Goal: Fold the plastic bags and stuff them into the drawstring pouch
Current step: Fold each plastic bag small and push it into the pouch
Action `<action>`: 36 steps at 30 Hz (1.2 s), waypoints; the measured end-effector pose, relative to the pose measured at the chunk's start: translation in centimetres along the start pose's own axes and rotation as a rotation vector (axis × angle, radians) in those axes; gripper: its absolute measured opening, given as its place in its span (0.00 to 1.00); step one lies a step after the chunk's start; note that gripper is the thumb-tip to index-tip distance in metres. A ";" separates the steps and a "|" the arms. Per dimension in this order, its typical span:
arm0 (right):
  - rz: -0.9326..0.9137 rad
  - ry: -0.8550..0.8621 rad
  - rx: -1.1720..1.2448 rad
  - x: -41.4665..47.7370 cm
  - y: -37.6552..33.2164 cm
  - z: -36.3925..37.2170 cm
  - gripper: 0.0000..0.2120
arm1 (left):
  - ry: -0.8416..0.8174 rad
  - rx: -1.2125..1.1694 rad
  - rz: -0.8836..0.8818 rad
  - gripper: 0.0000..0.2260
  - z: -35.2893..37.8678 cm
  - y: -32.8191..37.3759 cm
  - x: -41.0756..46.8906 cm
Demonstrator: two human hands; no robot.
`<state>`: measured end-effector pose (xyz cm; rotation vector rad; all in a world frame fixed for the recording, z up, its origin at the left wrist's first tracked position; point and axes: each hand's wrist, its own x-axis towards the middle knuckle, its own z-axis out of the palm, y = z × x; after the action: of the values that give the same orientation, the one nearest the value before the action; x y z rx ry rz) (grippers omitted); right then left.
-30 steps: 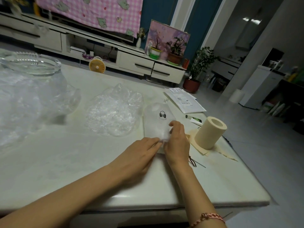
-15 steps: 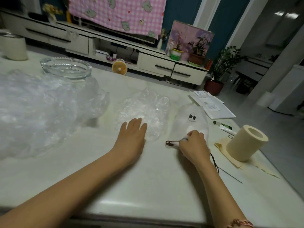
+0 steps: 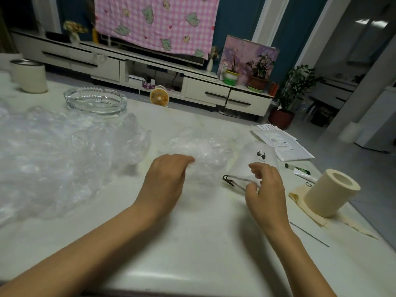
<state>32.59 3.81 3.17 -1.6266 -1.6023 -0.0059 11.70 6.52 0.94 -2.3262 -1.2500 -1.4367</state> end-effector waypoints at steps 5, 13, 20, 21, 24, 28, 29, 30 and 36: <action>-0.203 0.105 0.069 -1.3 -1.1 -1.8 0.18 | -0.368 -0.169 0.162 0.09 -3.8 -0.3 -2.4; -0.339 -0.130 0.083 -7.5 -2.6 -1.1 0.12 | -0.671 -0.298 -0.126 0.12 -6.7 -3.3 -8.0; -0.315 -0.713 -0.278 -9.1 -3.5 2.1 0.40 | -0.671 -0.168 -0.087 0.09 -8.2 -3.1 -8.7; -0.293 -0.728 -0.300 -9.0 -3.2 2.0 0.40 | -0.663 -0.134 -0.080 0.09 -8.4 -3.1 -8.7; -0.210 -0.739 -0.321 -8.6 -2.2 1.2 0.39 | -0.641 -0.035 -0.039 0.16 -8.9 -3.7 -8.8; -0.104 -0.641 -0.436 -6.2 0.6 0.4 0.27 | -0.691 -0.023 -0.110 0.26 -9.6 -4.3 -8.2; -0.095 -0.596 -0.439 -5.7 1.2 0.2 0.26 | -0.698 -0.029 -0.132 0.23 -9.9 -4.1 -7.9; -0.101 -0.528 -0.418 -5.3 1.4 0.0 0.27 | -0.676 -0.048 -0.148 0.19 -10.3 -3.9 -7.6; -0.226 -0.083 -0.108 -6.4 -3.7 1.0 0.14 | -0.283 -0.261 -0.409 0.13 -10.1 -1.5 -6.0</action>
<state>27.85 -1.51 1.08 -1.5343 -1.8710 -0.1477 2.54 -1.00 1.10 -2.6290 -1.8012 -1.4965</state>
